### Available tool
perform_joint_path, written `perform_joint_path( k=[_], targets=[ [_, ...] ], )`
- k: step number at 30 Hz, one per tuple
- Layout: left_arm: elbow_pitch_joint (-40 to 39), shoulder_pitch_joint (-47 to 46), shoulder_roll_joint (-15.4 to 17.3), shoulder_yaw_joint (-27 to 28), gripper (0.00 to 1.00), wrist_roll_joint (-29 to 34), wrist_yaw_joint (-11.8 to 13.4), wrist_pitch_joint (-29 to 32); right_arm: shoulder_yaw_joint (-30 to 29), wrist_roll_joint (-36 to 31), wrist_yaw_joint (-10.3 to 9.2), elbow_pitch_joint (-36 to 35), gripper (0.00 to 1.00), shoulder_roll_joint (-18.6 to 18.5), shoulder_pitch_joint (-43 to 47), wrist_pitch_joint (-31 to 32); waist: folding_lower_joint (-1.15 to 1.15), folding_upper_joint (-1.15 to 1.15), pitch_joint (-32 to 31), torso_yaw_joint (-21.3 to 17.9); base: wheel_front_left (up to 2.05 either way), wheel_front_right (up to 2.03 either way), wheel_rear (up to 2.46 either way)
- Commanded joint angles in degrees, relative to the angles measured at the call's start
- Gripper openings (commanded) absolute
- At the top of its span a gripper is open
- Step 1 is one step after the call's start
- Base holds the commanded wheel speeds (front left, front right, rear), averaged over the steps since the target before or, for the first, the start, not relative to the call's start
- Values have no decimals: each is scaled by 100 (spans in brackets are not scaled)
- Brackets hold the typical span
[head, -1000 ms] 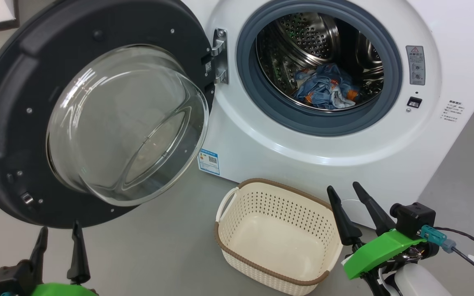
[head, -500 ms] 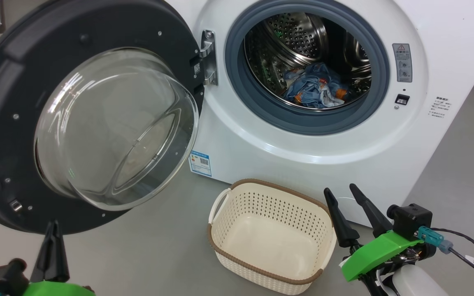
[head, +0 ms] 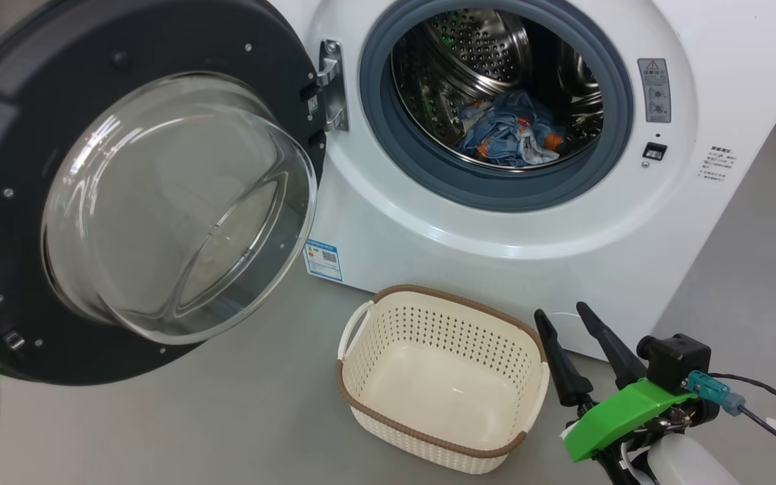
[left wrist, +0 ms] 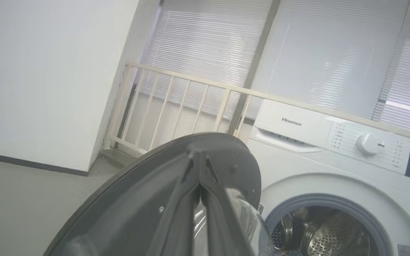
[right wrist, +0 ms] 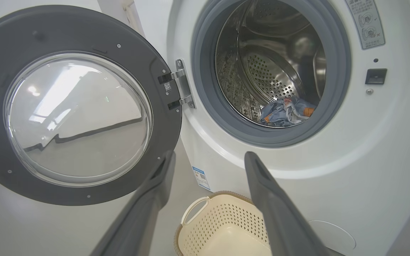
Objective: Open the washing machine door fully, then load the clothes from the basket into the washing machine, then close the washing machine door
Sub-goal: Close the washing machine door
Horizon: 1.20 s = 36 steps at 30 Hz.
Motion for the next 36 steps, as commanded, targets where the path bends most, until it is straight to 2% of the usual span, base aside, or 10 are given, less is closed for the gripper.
perform_joint_path(
  k=[1, 3, 5, 7, 10, 15, 20, 26, 30, 36],
  targets=[
    [-130, -543, 208, 427, 0, -548, -57, 209, 102, -7, 32, -108, 100, -54, -138, -29, 0, 0, 44, -35, 0, 0, 0],
    [5, -801, 469, 586, 0, -714, -94, 352, 136, -15, 32, -94, 100, -67, -156, -29, 0, 0, 73, -78, 0, 0, 0],
    [253, -1105, 570, 799, 0, -1083, -124, 467, 165, -25, 32, -75, 100, -85, -180, -29, 0, 0, 108, -131, 0, 0, 0],
    [679, -1444, 749, 1024, 0, -1442, -165, 586, 194, -36, 32, -58, 100, -107, -210, -29, 0, 0, 149, -187, 0, 0, 0],
    [1396, -1925, 851, 1395, 0, -2112, -194, 787, 234, -47, 32, -28, 100, -141, -247, -29, 0, 0, 191, -275, 0, 0, 0],
    [2651, -2437, 1116, 1806, 0, -2719, -214, 1025, 266, -69, 32, -17, 100, -218, -305, -16, 0, 0, 280, -401, 0, 0, 0],
    [3893, -2743, 1414, 2120, 0, -3034, -245, 1065, 304, -113, 32, -60, 100, -278, -400, 60, 0, 0, 396, -569, 0, 0, 0],
    [4773, -2896, 1679, 2278, 0, -3237, -291, 1137, 280, -187, 32, -119, 100, -322, -465, 152, 0, 0, 550, -748, 0, 0, 0],
    [5267, -2950, 1831, 2286, 0, -3355, -313, 1241, 231, -261, 32, -187, 100, -334, -483, 216, 0, 0, 677, -881, 0, 0, 0],
    [5347, -2902, 1874, 2130, 0, -3506, -316, 1643, 157, -337, 32, -263, 100, -321, -466, 257, 0, 0, 739, -941, 0, 0, 0]
  ],
)
